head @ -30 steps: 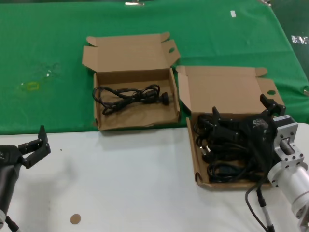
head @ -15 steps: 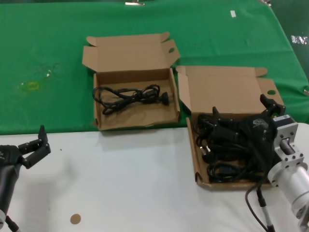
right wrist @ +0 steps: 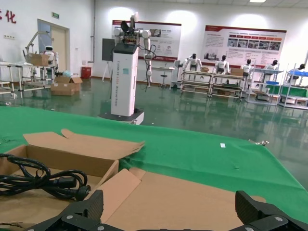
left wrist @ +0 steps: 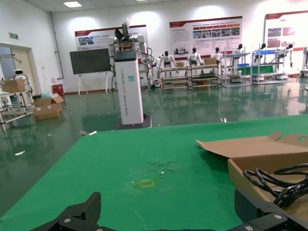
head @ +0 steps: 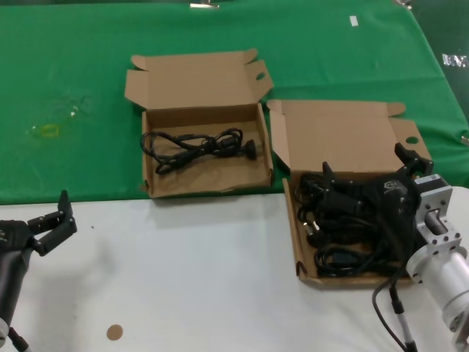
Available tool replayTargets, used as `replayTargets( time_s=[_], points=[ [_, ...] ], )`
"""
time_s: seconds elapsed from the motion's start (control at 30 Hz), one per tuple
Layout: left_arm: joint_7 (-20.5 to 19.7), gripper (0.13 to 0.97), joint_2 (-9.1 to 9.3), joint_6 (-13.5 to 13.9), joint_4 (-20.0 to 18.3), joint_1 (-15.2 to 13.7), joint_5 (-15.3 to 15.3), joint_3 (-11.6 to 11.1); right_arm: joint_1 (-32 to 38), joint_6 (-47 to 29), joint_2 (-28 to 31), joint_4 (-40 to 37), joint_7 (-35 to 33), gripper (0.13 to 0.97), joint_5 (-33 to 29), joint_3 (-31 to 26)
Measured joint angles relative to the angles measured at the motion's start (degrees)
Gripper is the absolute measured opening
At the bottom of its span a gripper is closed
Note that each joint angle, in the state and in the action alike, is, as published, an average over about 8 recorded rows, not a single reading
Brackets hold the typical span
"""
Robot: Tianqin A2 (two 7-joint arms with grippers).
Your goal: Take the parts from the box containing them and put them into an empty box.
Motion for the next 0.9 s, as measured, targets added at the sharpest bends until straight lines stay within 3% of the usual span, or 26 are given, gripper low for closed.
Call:
replayTargets(
  time_s=[0.9],
  points=[
    [0.0,0.966,0.0,0.0,0.0,0.0,0.0,0.0,0.0,0.0,0.0,0.0,0.0,0.966,0.0,0.0]
  ],
)
